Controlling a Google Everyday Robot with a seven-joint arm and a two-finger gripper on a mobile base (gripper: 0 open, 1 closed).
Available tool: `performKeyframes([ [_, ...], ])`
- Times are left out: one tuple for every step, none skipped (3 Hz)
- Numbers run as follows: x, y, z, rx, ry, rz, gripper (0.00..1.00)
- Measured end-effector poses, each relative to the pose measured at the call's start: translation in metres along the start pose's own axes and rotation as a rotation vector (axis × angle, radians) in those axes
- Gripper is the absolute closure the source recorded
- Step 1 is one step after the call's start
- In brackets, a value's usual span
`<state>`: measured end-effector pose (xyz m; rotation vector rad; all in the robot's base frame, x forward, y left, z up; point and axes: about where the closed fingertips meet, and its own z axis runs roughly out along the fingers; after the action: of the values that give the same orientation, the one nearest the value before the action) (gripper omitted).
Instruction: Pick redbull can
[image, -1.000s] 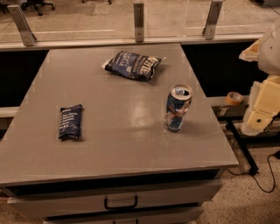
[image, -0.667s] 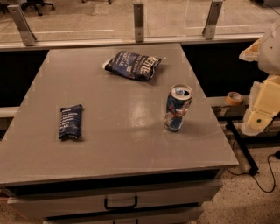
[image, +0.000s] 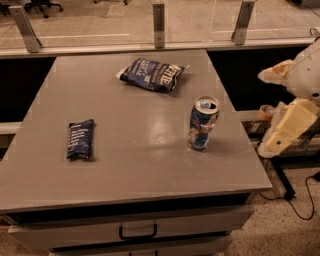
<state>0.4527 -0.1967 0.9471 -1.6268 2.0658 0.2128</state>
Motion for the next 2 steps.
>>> performKeyframes([
  [-0.008,-0.001,0.025,-0.007,-0.21,-0.005,0.0],
  [-0.022,-0.003,0.048,-0.037,-0.436,0.018,0.0],
])
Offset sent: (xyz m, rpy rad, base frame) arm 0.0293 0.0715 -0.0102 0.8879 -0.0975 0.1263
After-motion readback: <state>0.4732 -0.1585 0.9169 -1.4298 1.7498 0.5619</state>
